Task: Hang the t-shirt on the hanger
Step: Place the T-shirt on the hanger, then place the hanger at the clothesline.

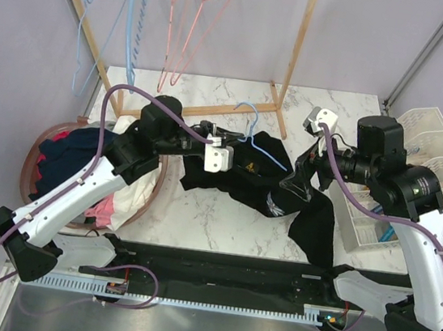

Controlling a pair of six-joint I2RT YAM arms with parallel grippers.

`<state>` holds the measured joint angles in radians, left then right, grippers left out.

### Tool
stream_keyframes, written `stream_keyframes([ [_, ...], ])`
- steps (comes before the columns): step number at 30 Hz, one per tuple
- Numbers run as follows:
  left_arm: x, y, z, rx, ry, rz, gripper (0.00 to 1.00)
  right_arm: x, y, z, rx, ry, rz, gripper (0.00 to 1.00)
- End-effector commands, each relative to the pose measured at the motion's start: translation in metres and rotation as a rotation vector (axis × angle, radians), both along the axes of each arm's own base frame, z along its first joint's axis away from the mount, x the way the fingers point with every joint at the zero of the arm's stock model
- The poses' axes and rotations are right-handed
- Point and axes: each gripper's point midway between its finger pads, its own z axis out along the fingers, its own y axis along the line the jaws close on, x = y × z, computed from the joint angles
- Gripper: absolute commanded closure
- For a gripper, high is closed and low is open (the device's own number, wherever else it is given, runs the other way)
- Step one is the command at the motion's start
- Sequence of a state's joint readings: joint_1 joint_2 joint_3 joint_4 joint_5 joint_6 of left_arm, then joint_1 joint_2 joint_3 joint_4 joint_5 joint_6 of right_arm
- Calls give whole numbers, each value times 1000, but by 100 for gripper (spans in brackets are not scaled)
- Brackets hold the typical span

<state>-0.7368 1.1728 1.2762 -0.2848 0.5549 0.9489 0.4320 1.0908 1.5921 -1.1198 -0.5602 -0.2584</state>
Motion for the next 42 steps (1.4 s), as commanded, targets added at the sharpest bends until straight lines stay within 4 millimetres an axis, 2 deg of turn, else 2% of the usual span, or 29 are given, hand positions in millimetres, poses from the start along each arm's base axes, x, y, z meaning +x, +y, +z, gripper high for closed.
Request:
stream_keyframes([
  [1, -14, 0, 17, -26, -84, -70, 98, 6, -6, 13, -22, -60, 8, 14],
  [3, -9, 1, 23, -40, -96, -47, 98, -3, -5, 4, -38, -15, 45, 23],
  [5, -6, 1, 25, -50, -87, -39, 98, -13, -3, -6, -38, 27, 82, 27],
  [6, -5, 2, 29, -58, -92, -38, 98, -18, -4, -18, -49, 65, 94, 29],
  [8, -4, 0, 28, -57, -88, -44, 98, -29, -3, -27, -32, 88, 126, 32],
  [10, -3, -2, 29, -59, -86, -45, 98, -31, -1, -28, -17, 89, 132, 41],
  [11, -2, -3, 29, -61, -84, -45, 98, -31, 0, -30, -15, 96, 135, 48],
  [12, -1, -4, 29, -59, -81, -46, 98, -31, 1, -29, -7, 97, 140, 68],
  [14, 0, -6, 31, -65, -77, -47, 98, -29, 5, -27, 5, 104, 143, 96],
  [15, 2, -7, 31, -68, -67, -43, 98, -26, 6, -24, 16, 93, 139, 100],
  [17, 4, -8, 34, -83, -41, -28, 97, -20, 8, -18, 43, 100, 97, 100],
  [20, 13, -2, 46, -131, 10, 54, 64, 1, 8, 4, 111, 40, -25, 100],
  [21, 20, 4, 55, -153, 16, 115, 42, 11, 7, 15, 134, -2, -57, 100],
  [22, 23, 11, 64, -182, 27, 154, 35, 23, 1, 19, 129, -24, -124, 100],
  [24, 28, 25, 82, -261, 90, 247, 6, 39, -7, 44, 180, -77, -213, 100],
  [25, 26, 34, 93, -305, 98, 276, 2, 47, -12, 52, 188, -97, -263, 100],
  [26, 23, 39, 101, -352, 141, 293, 1, 52, -16, 70, 212, -132, -302, 100],
  [28, 20, 52, 119, -415, 151, 337, 1, 62, -23, 84, 236, -149, -382, 100],
  [29, 15, 59, 129, -452, 157, 347, 1, 67, -34, 99, 239, -195, -450, 100],
  [31, 15, 73, 144, -503, 145, 397, 1, 71, -44, 110, 235, -234, -511, 100],
  [33, 14, 85, 155, -540, 119, 439, 1, 76, -55, 131, 242, -312, -562, 100],
  [34, 14, 88, 157, -546, 110, 447, 1, 81, -56, 136, 241, -329, -572, 100],
  [35, 13, 89, 159, -547, 100, 450, 1, 83, -56, 156, 275, -382, -573, 100],
  [36, 12, 91, 158, -546, 97, 451, 1, 86, -54, 163, 288, -402, -564, 100],
  [37, 12, 90, 156, -543, 98, 452, 1, 97, -49, 164, 293, -400, -564, 100],
  [38, 12, 91, 155, -542, 102, 453, 1, 102, -47, 178, 323, -434, -559, 100],
  [39, 12, 91, 151, -538, 107, 453, 1, 108, -43, 181, 332, -437, -554, 100],
  [40, 11, 91, 150, -537, 110, 451, 1, 123, -37, 177, 330, -417, -553, 100],
  [42, 10, 93, 144, -531, 115, 459, 1, 134, -31, 179, 341, -420, -546, 100],
])
